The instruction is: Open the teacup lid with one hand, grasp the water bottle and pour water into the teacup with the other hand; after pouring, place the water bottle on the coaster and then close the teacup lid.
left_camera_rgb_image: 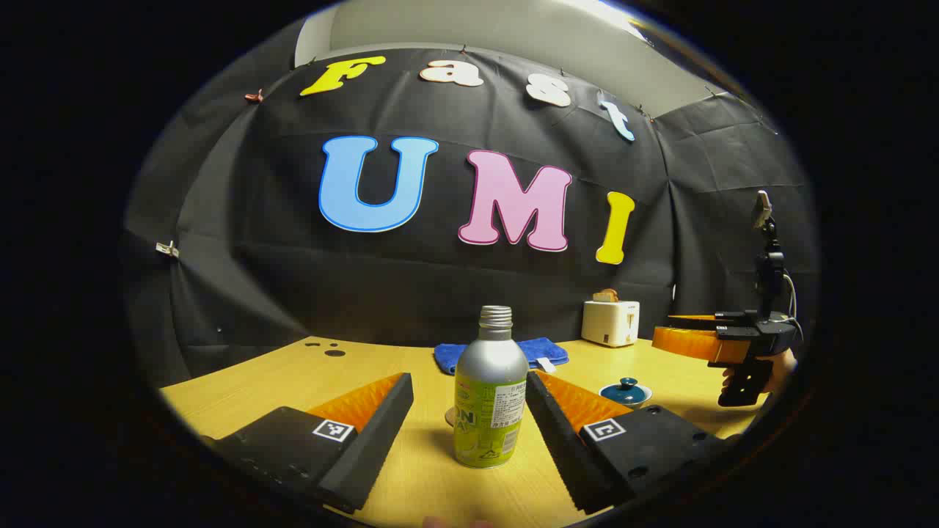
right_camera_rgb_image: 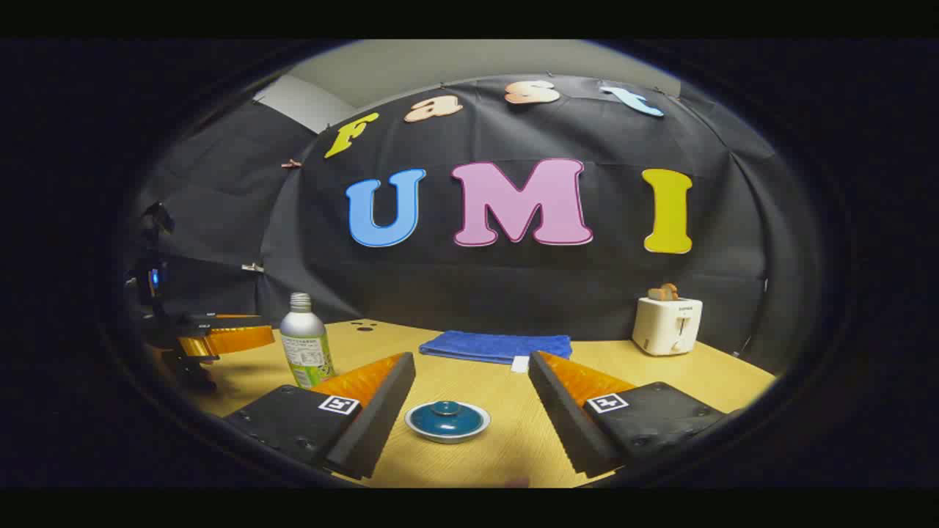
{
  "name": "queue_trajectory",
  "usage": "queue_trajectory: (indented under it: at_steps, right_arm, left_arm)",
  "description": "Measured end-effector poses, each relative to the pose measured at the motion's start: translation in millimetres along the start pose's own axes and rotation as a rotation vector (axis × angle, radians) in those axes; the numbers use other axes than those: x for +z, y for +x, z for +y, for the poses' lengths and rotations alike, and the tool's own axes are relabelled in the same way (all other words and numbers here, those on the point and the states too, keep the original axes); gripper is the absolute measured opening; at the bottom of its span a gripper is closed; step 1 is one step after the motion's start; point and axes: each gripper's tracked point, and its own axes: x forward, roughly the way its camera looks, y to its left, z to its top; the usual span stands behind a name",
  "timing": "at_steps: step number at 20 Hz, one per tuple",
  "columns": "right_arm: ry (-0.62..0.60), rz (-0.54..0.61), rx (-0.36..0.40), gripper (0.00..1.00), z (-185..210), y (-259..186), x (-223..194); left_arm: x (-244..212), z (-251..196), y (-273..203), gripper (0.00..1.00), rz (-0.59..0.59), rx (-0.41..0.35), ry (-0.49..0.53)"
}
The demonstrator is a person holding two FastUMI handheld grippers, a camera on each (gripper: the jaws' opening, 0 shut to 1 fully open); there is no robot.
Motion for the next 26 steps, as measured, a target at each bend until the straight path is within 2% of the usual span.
queue_trajectory:
  at_steps: [13, 17, 19, 24, 26]
  right_arm:
    - [-0.012, 0.033, 0.03, 0.96, 5.6, 1.5, -5.1]
    - [-0.007, 0.088, 0.069, 0.96, 14.1, 4.0, -17.5]
    - [-0.022, 0.146, 0.087, 0.93, 18.7, 7.2, -30.9]
    - [-0.092, 0.261, 0.106, 0.72, 22.5, 18.0, -59.9]
    - [-0.1, 0.283, 0.106, 0.68, 22.5, 22.7, -67.2]
  left_arm:
    - [2.3, -3.5, 2.0, 0.98, -0.004, 0.0, 0.011]
    - [2.8, -5.1, 2.1, 0.98, -0.005, -0.002, 0.011]
    - [1.7, -5.5, 2.7, 0.98, -0.002, -0.002, 0.009]
    - [-1.2, -4.1, 4.1, 0.98, 0.008, -0.001, -0.005]
    - [-2.0, -3.0, 4.4, 0.98, 0.008, 0.0, -0.006]
